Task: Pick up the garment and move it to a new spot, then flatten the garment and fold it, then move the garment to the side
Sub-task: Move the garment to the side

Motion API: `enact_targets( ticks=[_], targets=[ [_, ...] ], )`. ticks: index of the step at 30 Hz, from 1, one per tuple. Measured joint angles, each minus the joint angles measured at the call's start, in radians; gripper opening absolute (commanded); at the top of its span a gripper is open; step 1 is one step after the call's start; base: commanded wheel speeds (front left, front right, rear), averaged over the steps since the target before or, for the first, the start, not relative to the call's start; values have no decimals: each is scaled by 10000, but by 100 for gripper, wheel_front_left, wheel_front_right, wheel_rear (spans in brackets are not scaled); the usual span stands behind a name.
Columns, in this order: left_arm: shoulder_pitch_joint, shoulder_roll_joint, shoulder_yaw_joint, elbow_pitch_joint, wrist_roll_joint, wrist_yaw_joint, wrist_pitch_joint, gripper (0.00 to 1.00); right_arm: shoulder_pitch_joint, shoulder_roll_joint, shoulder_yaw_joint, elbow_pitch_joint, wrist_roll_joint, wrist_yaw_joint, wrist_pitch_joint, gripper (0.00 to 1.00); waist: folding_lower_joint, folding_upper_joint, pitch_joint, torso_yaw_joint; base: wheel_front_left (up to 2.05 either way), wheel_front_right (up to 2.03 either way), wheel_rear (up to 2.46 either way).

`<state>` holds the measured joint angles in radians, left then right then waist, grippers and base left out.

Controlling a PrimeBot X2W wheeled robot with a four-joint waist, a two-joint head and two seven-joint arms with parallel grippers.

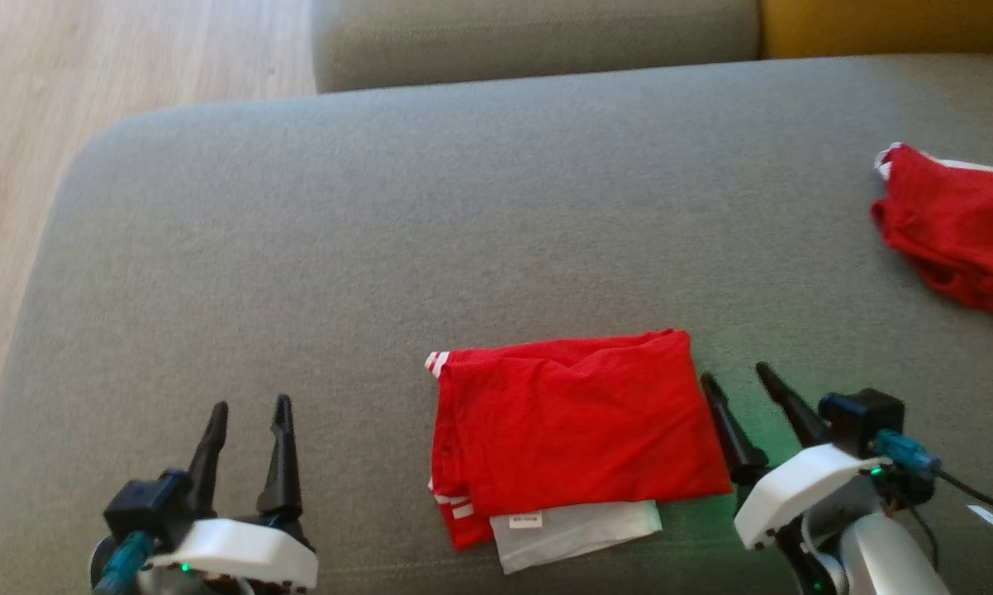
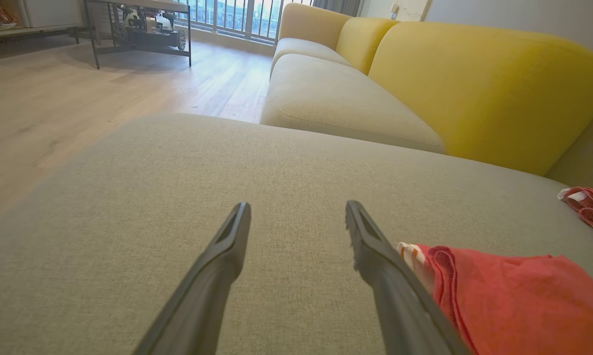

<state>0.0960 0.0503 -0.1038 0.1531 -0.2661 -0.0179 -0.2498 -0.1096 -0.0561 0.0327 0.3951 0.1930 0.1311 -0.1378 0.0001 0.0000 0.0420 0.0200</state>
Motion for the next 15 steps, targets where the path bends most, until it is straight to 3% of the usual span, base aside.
enact_targets(
  ticks=[9,15],
  targets=[
    [-413,-4,-238,171,81,-4,0,100,-371,19,305,1126,537,0,330,100,0,0,479,436,0,0,0],
    [-496,-6,-391,257,81,2,0,100,-919,21,105,2077,313,0,650,100,0,0,760,783,0,0,0]
  ],
)
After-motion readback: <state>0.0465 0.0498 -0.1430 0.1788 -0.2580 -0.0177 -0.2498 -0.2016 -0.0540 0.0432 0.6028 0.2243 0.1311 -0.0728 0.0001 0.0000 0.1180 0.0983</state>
